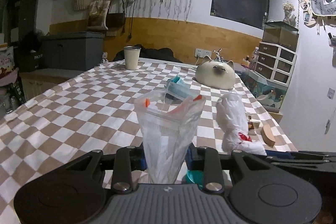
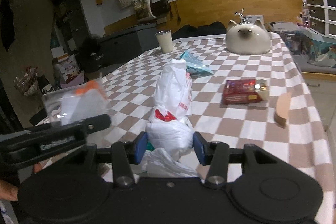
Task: Collect trash
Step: 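Carry the clear bag with the left gripper while the right carries the white bag to the wastebasket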
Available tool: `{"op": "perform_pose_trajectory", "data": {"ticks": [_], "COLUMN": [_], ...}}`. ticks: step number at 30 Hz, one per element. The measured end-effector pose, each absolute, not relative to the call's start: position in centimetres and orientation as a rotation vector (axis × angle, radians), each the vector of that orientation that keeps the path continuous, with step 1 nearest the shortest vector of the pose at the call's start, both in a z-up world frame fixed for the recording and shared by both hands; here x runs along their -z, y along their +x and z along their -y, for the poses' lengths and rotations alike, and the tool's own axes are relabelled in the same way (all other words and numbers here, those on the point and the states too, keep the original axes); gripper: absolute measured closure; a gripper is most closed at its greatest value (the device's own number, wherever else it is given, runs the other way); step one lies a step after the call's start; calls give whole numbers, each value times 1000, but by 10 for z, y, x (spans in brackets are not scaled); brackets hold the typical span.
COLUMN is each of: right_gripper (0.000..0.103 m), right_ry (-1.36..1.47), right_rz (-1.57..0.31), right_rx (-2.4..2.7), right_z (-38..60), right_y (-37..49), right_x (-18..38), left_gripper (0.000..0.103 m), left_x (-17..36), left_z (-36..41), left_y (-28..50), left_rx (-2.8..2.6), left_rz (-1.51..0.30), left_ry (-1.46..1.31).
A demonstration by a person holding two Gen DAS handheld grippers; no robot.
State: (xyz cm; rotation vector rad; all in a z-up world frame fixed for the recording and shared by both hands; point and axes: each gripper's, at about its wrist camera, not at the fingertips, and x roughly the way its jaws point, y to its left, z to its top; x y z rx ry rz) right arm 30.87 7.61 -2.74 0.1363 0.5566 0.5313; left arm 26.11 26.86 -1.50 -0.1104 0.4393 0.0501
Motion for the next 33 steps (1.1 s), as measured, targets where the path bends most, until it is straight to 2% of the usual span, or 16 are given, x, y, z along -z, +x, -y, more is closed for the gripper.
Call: {"op": "perform_pose_trajectory", "data": {"ticks": [17,33], "right_gripper": [55,55], "right_ry": [70,41], "right_rz": [-480,-423], "right_rx": [-456,-316], "right_z": [-1,102], "right_y": [249,208], "right_x": [-10,-24], "left_gripper": [70,70], "left_x": [-15,-32], "left_z": [-214,-125], "left_y": [196,184], "left_rx": [-81,5], "left_rz": [-416,-380], "left_ry": [-43,3]}}
